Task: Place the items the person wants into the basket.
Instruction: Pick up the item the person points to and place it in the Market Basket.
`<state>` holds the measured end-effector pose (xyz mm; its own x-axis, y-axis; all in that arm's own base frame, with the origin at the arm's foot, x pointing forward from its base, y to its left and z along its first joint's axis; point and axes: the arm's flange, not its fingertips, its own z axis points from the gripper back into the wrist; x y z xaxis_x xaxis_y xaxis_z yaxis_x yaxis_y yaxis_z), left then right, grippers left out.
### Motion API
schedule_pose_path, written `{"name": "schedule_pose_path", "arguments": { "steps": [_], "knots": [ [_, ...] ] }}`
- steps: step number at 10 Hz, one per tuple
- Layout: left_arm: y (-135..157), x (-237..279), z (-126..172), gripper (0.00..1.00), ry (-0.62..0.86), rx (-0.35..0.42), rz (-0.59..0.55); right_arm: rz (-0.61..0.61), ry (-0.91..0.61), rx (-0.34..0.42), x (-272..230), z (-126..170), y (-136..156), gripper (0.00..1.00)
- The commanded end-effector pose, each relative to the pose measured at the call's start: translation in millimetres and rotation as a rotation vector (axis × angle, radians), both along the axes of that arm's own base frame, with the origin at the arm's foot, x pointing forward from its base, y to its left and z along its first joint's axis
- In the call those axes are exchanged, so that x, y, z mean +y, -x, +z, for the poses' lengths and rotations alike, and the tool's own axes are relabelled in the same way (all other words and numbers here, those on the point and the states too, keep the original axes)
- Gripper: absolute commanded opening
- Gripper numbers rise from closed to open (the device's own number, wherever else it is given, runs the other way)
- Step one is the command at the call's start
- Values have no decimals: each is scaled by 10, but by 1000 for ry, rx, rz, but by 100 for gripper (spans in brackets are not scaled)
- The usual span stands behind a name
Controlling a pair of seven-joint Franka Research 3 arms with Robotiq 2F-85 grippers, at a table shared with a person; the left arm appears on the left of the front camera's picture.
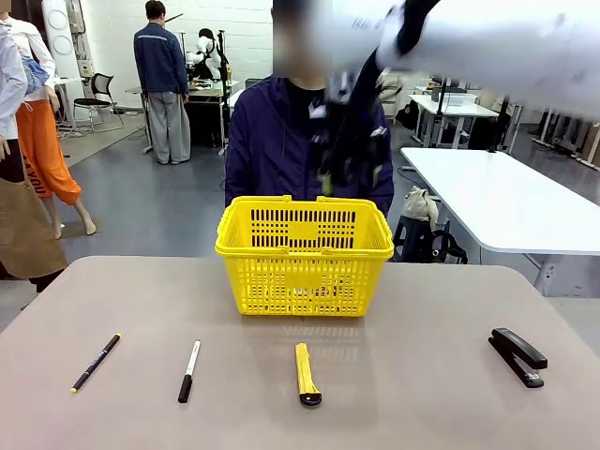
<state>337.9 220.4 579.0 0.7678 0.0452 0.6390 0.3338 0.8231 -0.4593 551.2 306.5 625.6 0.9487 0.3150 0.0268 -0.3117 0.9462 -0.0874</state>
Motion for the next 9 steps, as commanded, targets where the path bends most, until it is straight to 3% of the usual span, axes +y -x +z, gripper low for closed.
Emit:
{"name": "schedule_pose_path", "arguments": {
  "steps": [1, 4, 9],
  "knots": [
    [6, 22, -7, 100, 5, -19, -15, -52, 1, -74, -878, 25, 973, 100],
    [6, 22, -7, 100, 5, -19, -15, -67, -139, -187, -1775, 43, 1548, 100],
    [6, 22, -7, 100, 5, -19, -15, -65, -266, -176, -2363, -445, 1525, 100]
  ]
}}
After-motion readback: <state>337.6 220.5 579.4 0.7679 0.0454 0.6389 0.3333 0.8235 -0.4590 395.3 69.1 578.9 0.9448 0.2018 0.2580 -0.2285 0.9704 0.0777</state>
